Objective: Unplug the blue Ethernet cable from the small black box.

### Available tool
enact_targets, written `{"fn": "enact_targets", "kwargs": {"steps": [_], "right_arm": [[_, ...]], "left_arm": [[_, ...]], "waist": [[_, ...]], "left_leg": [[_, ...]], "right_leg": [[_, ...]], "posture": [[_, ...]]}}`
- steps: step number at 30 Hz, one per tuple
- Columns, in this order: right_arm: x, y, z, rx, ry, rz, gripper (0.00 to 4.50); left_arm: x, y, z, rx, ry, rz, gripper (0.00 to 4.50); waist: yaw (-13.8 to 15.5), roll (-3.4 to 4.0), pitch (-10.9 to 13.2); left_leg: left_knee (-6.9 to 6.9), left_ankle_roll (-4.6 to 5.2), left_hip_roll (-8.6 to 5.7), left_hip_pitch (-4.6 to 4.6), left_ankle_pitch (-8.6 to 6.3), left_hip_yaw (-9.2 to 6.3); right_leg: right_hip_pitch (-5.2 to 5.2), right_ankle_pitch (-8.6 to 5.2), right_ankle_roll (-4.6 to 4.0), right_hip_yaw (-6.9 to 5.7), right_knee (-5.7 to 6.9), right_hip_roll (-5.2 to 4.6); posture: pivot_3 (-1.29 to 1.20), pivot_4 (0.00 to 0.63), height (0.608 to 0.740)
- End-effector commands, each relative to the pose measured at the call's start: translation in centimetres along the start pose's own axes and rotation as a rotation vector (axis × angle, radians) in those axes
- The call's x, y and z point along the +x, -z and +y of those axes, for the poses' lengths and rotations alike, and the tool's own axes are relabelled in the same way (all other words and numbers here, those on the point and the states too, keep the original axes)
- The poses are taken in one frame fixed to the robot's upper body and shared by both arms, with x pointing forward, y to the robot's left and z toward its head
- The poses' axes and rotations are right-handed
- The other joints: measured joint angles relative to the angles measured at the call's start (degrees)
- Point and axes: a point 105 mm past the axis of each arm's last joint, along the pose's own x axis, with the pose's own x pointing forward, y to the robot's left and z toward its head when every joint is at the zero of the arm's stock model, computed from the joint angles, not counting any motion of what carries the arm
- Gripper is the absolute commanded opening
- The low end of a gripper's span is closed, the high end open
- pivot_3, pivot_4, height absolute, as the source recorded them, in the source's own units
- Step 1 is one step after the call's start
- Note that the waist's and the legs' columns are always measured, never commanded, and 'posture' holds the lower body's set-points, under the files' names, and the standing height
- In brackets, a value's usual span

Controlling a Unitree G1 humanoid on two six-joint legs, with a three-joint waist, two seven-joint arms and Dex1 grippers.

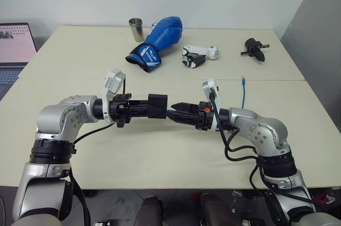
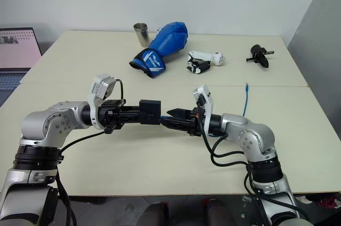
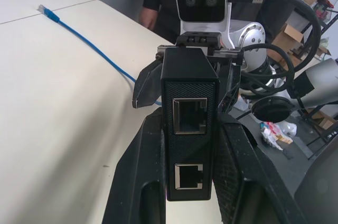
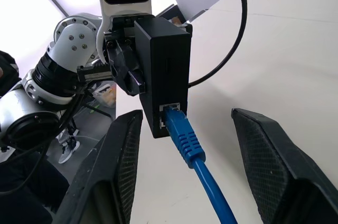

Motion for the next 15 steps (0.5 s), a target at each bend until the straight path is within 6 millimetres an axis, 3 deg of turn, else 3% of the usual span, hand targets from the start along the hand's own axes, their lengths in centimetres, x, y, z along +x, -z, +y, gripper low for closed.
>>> {"fn": "enact_targets", "kwargs": {"steps": [1, 13, 15], "right_arm": [[0.01, -0.91, 0.67, -0.028, -0.026, -0.024, 2.84], [-0.15, -0.75, 0.76, -0.026, -0.039, -0.018, 2.84], [-0.16, -0.73, 0.73, -0.026, -0.038, -0.018, 2.47]], "left_arm": [[0.09, -0.90, -0.25, 0.036, 0.013, -0.009, 0.78], [0.09, -0.91, -0.13, 0.033, 0.011, -0.008, 0.78], [0.10, -0.90, -0.09, 0.033, 0.010, -0.007, 0.78]], "waist": [[0.0, 0.00, 0.0], [0.0, 0.00, 0.0], [0.0, 0.00, 0.0]], "left_leg": [[0.00, 0.00, 0.00, 0.00, 0.00, 0.00], [0.00, 0.00, 0.00, -0.01, 0.00, 0.00], [0.00, 0.00, 0.00, -0.01, 0.00, 0.00]], "right_leg": [[0.00, 0.00, 0.00, 0.00, 0.00, 0.00], [-0.01, 0.00, 0.00, 0.00, 0.00, 0.00], [-0.01, 0.00, 0.01, 0.00, -0.01, 0.00]], "posture": [[0.00, 0.150, 0.740], [0.00, 0.150, 0.740], [0.00, 0.150, 0.740]]}}
